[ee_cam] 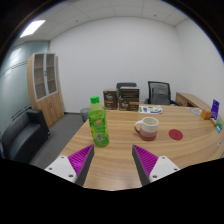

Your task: Pour water

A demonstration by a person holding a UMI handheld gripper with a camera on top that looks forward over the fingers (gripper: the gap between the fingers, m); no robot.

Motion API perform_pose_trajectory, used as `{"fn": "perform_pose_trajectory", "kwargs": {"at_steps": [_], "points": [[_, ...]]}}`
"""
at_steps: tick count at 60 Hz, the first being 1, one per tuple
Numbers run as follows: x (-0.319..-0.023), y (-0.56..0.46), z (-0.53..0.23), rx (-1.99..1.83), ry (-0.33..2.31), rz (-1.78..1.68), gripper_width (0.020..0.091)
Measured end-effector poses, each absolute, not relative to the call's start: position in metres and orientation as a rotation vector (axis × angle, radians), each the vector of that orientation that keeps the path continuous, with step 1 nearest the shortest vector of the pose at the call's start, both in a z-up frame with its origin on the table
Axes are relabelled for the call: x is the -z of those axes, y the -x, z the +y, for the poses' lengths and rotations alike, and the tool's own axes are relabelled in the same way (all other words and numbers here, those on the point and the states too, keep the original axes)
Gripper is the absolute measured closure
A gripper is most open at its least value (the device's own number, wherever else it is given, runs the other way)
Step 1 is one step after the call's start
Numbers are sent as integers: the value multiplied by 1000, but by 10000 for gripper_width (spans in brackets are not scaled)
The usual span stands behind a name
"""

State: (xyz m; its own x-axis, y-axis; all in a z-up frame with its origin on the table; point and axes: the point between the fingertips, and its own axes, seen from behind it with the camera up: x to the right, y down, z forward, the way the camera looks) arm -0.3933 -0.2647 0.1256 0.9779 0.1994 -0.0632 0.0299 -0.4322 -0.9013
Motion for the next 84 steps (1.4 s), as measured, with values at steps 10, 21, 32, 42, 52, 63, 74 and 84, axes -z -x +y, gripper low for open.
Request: {"fn": "perform_pose_trajectory", "kwargs": {"at_steps": [10, 21, 32, 42, 52, 63, 74, 84], "points": [[-92, 497, -206, -226, 1978, -149, 322], [-82, 524, -149, -208, 1973, -160, 329], [-78, 525, -108, -152, 1937, -111, 326], [-77, 525, -86, -152, 1850, -69, 500], [-82, 524, -79, -136, 1782, -68, 630], [-84, 520, -75, -127, 1764, -36, 691], [-84, 504, -71, -260, 1801, 120, 693], [-87, 476, -64, -505, 1887, 424, 692]]}}
